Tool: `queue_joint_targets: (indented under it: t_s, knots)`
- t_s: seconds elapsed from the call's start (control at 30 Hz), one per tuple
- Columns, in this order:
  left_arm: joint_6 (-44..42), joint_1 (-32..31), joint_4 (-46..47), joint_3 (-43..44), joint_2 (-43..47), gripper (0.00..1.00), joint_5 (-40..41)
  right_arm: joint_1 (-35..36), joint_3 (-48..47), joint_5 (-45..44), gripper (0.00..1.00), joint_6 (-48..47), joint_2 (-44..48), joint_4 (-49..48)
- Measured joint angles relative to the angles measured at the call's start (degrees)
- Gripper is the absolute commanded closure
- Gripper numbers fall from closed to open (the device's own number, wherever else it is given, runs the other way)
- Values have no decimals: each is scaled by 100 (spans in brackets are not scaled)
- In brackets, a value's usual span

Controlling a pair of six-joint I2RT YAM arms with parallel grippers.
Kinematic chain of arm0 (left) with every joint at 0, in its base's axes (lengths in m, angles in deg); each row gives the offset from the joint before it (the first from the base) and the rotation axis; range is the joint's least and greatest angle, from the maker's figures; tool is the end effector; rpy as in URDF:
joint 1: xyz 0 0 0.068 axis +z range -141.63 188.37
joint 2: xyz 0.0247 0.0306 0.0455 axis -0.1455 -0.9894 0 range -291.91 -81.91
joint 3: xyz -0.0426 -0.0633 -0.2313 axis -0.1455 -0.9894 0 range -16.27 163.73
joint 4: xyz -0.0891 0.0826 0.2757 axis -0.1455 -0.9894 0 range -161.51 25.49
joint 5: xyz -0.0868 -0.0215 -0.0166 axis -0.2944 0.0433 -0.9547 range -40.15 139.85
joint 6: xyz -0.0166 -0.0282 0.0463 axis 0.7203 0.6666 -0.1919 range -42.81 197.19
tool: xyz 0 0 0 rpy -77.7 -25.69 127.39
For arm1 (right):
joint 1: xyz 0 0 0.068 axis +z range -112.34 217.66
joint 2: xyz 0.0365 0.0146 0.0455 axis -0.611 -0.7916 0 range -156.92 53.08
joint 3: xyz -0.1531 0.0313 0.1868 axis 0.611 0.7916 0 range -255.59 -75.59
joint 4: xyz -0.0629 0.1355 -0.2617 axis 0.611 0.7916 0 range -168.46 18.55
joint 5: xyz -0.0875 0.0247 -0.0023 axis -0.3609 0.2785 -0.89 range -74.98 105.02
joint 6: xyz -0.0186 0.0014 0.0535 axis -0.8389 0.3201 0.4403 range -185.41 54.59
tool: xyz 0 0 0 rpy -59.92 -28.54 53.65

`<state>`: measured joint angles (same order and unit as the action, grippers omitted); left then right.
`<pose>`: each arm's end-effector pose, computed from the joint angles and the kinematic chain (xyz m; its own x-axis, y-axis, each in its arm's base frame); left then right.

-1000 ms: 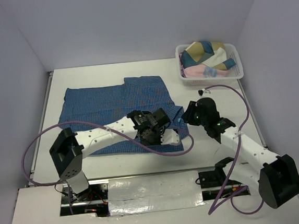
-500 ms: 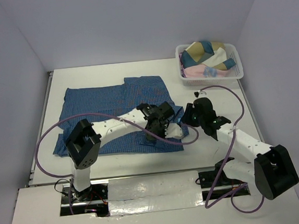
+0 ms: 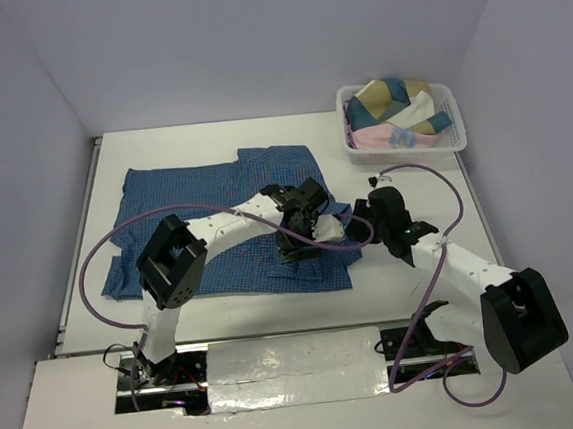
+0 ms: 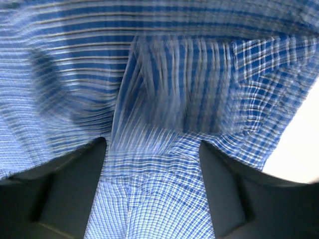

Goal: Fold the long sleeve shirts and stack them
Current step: Fold the shirt

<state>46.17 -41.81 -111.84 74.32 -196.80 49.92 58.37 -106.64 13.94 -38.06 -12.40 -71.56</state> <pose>0.2821 -0.3384 0.1539 -0.1253 0.9548 -0.2695 0.9712 0.1735 0.1633 0.2614 0.0980 0.1382 -0.7049 0.2247 -0.6728 -0.0184 0.9424 0.3340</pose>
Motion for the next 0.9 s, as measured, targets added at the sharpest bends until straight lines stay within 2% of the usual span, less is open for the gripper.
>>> queue_joint_targets:
  t_s: [0.07, 0.27, 0.37, 0.53, 0.63, 0.7, 0.77, 0.83, 0.9]
  knots:
    - [17, 46, 55, 170, 0, 1, 101, 0, 0, 22, 59, 0, 0, -11]
    - [157, 461, 74, 573, 48, 1, 155, 0, 0, 68, 59, -90, 33, -15]
    - [177, 879, 13, 605, 245, 1, 59, 0, 0, 219, 59, -179, 101, -74]
    - [358, 1495, 50, 437, 651, 6, -199, 74, 0, 691, 56, -273, 125, -203]
    - [466, 1895, 214, -195, 1104, 8, -411, 446, 0, 741, 51, -210, 236, -138]
    - [507, 2059, 308, -717, 1513, 15, -498, 811, 0, 776, 50, -81, 372, -131]
    - [575, 2076, 262, -1185, 1965, 25, -640, 1121, 0, 807, 50, 85, 468, -136]
    - [575, 1884, 249, -1429, 2251, 30, -765, 1296, 2, 938, 50, 286, 450, -153]
    - [542, 1440, 476, -1727, 2448, 30, -758, 1316, 66, 1056, 49, 490, 332, -278]
